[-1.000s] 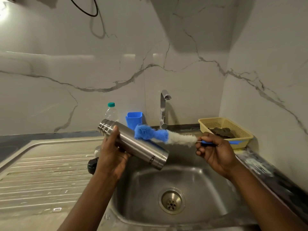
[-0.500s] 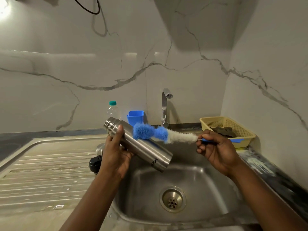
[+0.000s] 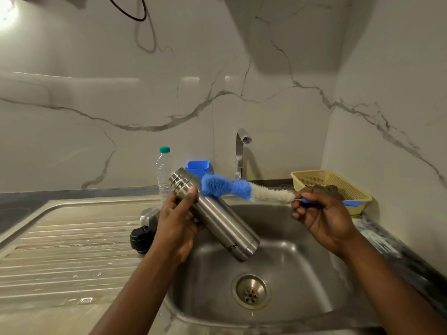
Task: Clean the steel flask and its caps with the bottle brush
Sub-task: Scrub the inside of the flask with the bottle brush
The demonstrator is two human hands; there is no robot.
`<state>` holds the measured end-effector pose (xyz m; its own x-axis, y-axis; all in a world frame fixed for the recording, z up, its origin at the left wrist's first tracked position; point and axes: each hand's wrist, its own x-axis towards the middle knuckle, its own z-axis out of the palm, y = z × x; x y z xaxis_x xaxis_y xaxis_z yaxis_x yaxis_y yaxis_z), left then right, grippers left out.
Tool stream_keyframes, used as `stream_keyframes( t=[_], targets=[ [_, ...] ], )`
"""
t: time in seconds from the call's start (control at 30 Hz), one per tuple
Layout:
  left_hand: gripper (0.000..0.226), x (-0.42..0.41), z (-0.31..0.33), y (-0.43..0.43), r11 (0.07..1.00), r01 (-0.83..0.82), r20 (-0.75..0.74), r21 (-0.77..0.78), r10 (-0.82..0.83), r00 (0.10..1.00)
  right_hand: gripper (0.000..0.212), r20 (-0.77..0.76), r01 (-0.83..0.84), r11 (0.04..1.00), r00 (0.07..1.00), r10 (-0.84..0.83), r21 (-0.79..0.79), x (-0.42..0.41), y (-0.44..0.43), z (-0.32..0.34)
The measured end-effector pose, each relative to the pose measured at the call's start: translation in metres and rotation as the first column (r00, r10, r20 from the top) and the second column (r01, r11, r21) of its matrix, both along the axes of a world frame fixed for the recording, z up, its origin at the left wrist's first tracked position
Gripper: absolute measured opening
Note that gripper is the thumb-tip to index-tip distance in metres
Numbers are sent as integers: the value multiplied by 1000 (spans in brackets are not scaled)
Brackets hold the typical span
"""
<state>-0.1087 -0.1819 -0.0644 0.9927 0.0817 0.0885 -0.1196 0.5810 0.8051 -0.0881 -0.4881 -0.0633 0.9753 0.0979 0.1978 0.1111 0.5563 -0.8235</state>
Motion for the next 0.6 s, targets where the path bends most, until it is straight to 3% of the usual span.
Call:
stream_keyframes(
  t=[0.23,0.6],
  targets=[
    [45,-6,-4,-14,988,58,41,145,-65,997,18,51,-36,999,998,36,-3,-1,15,-2],
    [39,-4,-7,-11,981,40,-7,188,-39,999,15,64,0,1000,998,2,-28,-5,11,1]
  ],
)
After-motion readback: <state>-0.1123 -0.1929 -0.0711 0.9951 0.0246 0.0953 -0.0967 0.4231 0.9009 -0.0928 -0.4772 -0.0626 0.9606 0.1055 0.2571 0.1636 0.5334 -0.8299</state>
